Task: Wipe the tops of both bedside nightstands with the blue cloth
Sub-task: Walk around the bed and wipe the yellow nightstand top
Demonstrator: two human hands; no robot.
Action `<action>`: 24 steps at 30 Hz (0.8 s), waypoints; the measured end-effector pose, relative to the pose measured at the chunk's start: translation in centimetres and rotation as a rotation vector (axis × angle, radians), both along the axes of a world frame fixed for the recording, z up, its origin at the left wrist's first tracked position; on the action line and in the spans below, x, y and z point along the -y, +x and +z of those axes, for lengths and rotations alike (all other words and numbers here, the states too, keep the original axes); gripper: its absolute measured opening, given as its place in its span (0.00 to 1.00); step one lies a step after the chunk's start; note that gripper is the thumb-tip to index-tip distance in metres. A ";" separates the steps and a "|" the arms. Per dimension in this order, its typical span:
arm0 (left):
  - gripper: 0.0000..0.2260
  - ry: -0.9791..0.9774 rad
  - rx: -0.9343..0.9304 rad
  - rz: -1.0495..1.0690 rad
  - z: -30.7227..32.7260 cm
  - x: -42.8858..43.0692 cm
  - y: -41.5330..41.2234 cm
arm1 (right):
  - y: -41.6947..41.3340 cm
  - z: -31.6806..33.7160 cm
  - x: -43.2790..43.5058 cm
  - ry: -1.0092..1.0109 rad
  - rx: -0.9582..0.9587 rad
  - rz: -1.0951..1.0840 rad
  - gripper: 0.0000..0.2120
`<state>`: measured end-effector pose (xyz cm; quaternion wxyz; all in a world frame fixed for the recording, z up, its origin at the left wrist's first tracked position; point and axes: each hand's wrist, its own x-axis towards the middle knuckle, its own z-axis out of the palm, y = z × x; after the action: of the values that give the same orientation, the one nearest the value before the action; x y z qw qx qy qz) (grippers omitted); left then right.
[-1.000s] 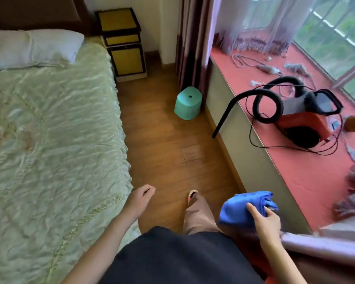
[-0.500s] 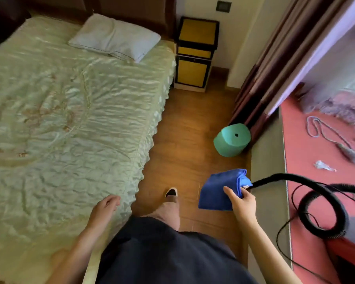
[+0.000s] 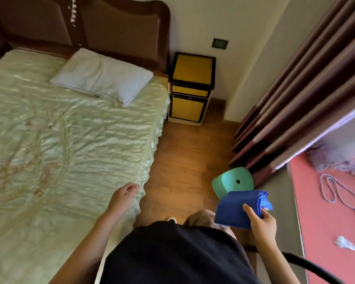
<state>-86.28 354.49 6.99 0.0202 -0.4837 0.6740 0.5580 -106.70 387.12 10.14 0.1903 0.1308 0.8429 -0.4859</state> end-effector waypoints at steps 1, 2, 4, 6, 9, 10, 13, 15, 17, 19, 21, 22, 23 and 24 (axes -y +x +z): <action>0.10 -0.003 -0.014 -0.013 0.5 1.2 -2.2 | -1.6 0.2 0.8 0.014 -0.004 -0.012 0.09; 0.10 -0.004 -0.027 -0.023 0.9 2.4 -4.4 | -3.2 0.4 1.7 0.024 -0.009 -0.023 0.09; 0.09 -0.006 -0.045 -0.036 1.3 4.5 -8.4 | -6.6 0.5 3.6 0.037 -0.017 -0.042 0.09; 0.09 0.002 -0.044 -0.040 1.1 6.5 -11.8 | -10.1 0.0 5.7 0.043 -0.018 -0.044 0.09; 0.09 0.010 -0.031 -0.020 -0.1 9.5 -16.6 | -16.2 -1.5 9.5 0.044 -0.001 -0.033 0.08; 0.10 0.008 -0.027 -0.009 -0.5 10.6 -18.1 | -18.3 -1.9 11.0 0.043 0.005 -0.031 0.08; 0.09 0.012 0.009 0.023 -2.0 14.3 -22.3 | -25.2 -2.8 15.9 0.038 0.024 0.006 0.08; 0.08 0.019 0.027 0.066 -2.4 16.8 -24.8 | -29.2 -2.9 19.5 0.023 0.036 0.040 0.09; 0.08 0.022 0.041 0.135 -2.3 19.2 -27.6 | -33.1 -2.7 23.2 0.013 0.031 0.102 0.09; 0.09 0.033 0.066 0.172 -1.8 21.7 -30.2 | -36.7 -2.3 27.0 0.026 0.024 0.174 0.09; 0.09 0.031 0.077 0.204 -1.3 24.0 -32.3 | -39.8 -1.8 30.5 0.014 0.022 0.226 0.07; 0.09 0.025 0.078 0.213 -1.1 25.2 -33.4 | -41.2 -1.6 32.1 0.006 0.023 0.242 0.07; 0.08 0.020 0.079 0.213 -1.1 26.5 -34.4 | -42.6 -1.5 33.6 0.000 0.024 0.256 0.06; 0.08 0.014 0.081 0.209 -1.0 27.7 -35.6 | -43.8 -1.4 35.2 -0.007 0.027 0.271 0.06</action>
<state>-121.87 326.76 5.96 -0.0075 -0.5735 0.6146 0.5416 -150.54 351.96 8.75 0.2661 0.0215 0.8484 -0.4571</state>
